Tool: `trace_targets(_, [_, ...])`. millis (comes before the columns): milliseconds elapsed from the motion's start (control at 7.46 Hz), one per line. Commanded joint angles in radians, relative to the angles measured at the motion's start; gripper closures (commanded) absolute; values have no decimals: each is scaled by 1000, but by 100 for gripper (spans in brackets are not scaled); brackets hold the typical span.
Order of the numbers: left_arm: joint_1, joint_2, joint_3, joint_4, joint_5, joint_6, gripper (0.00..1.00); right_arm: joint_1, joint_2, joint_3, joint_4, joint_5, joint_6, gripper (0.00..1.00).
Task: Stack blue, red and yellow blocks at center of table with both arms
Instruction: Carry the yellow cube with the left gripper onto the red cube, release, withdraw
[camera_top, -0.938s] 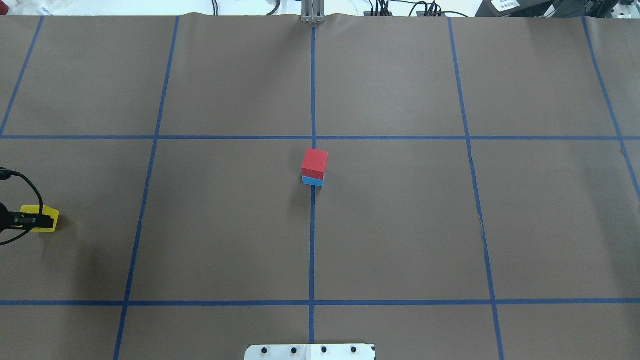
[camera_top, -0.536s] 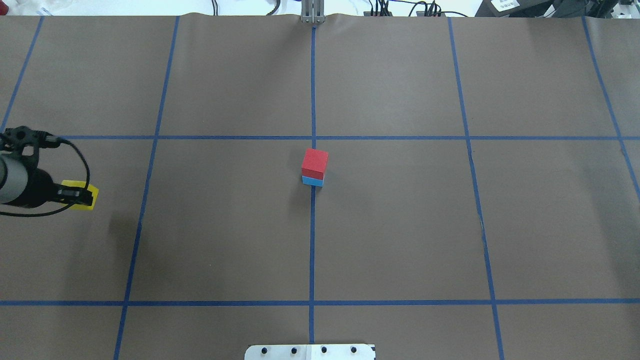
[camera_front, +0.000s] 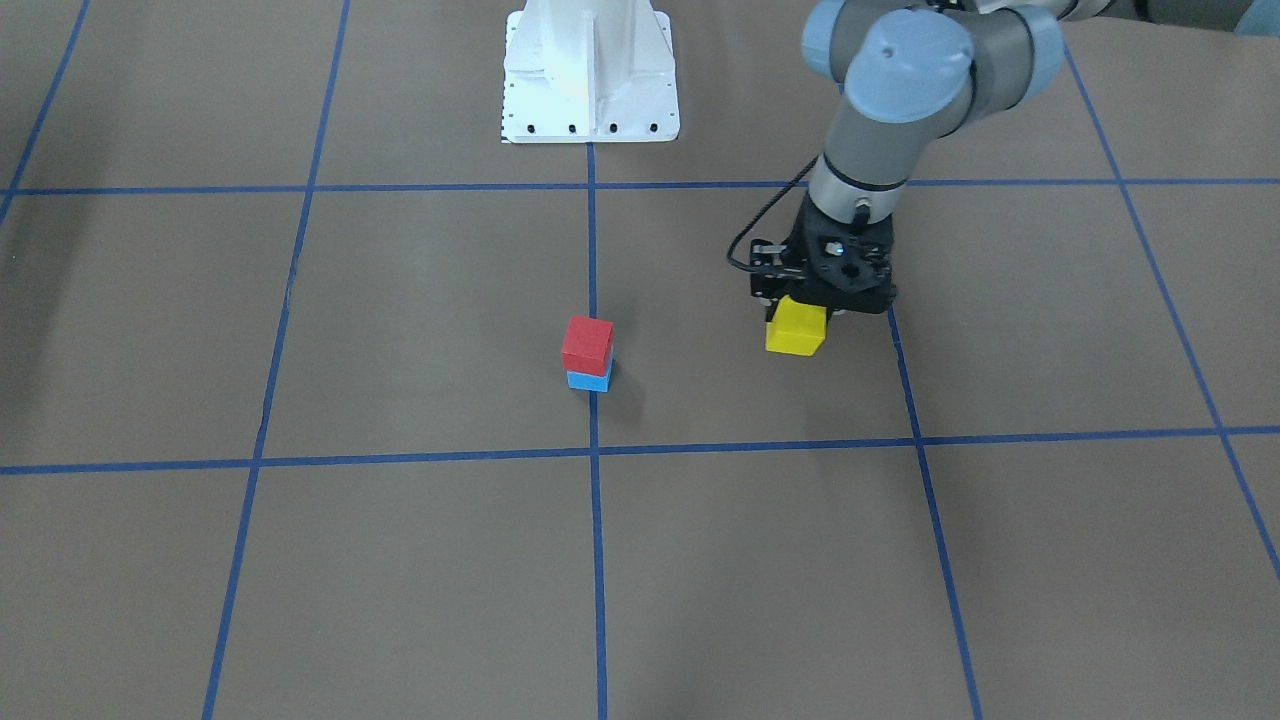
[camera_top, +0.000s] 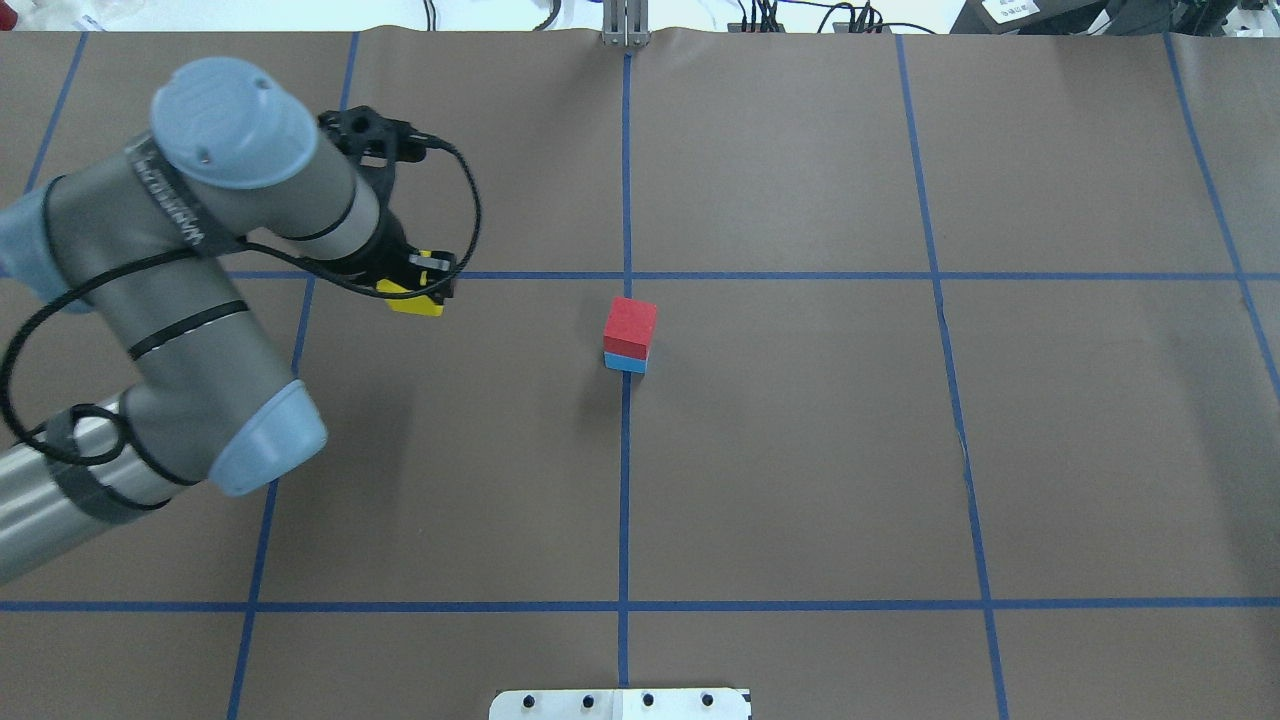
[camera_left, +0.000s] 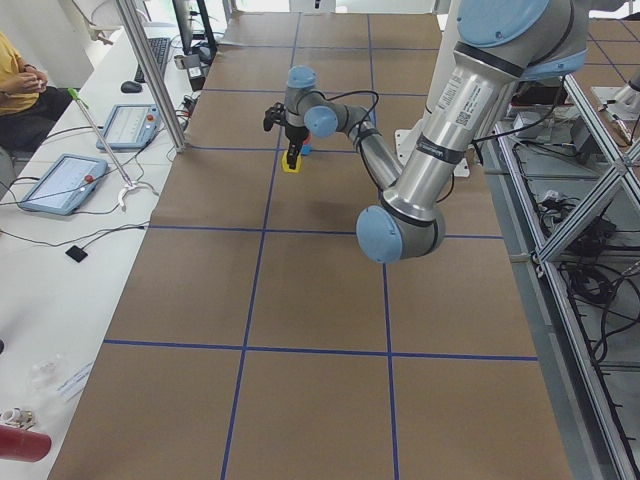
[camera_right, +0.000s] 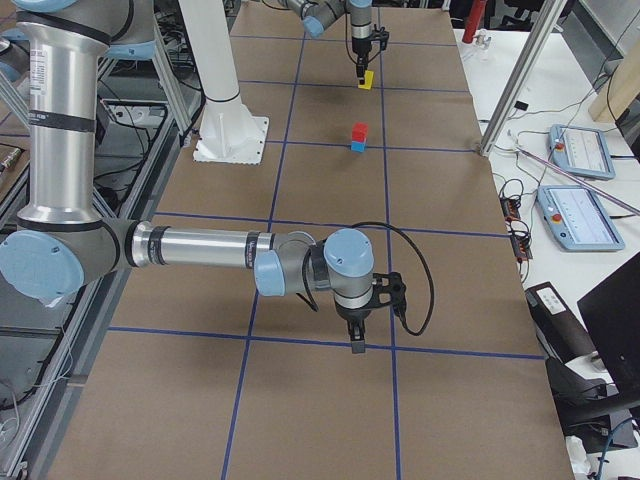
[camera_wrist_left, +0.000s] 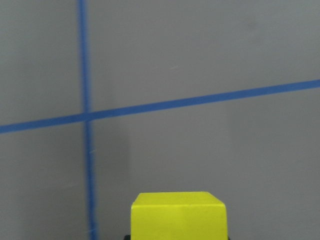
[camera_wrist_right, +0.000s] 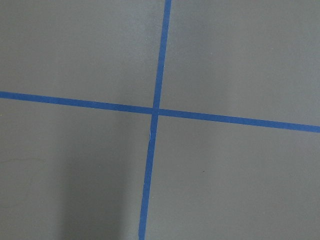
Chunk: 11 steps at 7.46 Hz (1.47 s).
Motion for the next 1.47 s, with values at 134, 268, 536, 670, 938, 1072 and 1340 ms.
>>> trace_targets(134, [105, -327, 262, 13, 82, -61, 100, -1, -11, -4, 0, 0, 0, 0])
trace_targets(268, [122, -337, 271, 13, 104, -73, 100, 2, -12, -5, 0, 0, -2, 0])
trace_targets(536, [163, -328, 273, 14, 159, -73, 100, 2, -12, -13, 0, 0, -2, 0])
trace_targets(670, [166, -314, 273, 14, 161, -73, 100, 2, -11, -13, 0, 0, -2, 0])
trace_targets(938, [168, -311, 269, 14, 159, -73, 100, 2, -11, -13, 0, 0, -2, 0])
trace_targets(1072, [170, -311, 267, 14, 157, -73, 100, 2, -9, -13, 0, 0, -2, 0])
trace_targets(1340, [174, -311, 267, 14, 157, -75, 100, 2, -9, -13, 0, 0, -2, 0])
